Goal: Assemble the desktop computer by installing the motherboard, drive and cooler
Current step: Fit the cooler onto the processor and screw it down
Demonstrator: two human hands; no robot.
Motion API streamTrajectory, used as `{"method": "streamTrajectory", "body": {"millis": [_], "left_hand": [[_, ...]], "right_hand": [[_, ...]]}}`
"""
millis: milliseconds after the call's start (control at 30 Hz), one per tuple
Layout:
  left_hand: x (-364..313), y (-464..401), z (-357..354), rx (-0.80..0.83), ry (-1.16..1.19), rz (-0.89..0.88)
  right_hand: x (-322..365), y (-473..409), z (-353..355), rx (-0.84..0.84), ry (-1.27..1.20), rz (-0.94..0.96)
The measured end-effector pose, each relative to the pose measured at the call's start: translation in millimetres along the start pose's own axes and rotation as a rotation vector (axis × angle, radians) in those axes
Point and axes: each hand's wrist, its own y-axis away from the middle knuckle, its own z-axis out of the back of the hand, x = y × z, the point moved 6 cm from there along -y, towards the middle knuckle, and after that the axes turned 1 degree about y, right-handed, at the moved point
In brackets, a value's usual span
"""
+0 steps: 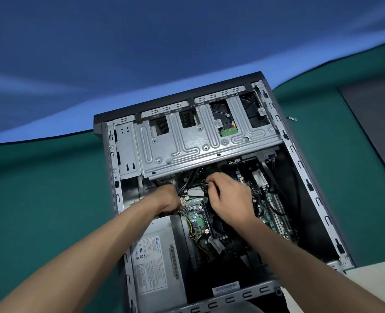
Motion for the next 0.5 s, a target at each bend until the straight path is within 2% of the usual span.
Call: {"method": "streamTrajectory", "body": {"millis": [167,500], "left_hand": [[-0.2,-1.6,-0.9,0.019,-0.049,0.005],[4.7,-3.4,-2.7,0.069,-0.027,0.072]], "right_hand": [[1.4,0.4,-2.3,0.027,0.08,0.016],[4.2,1.2,-0.9,0.04,0.088,0.026]]}}
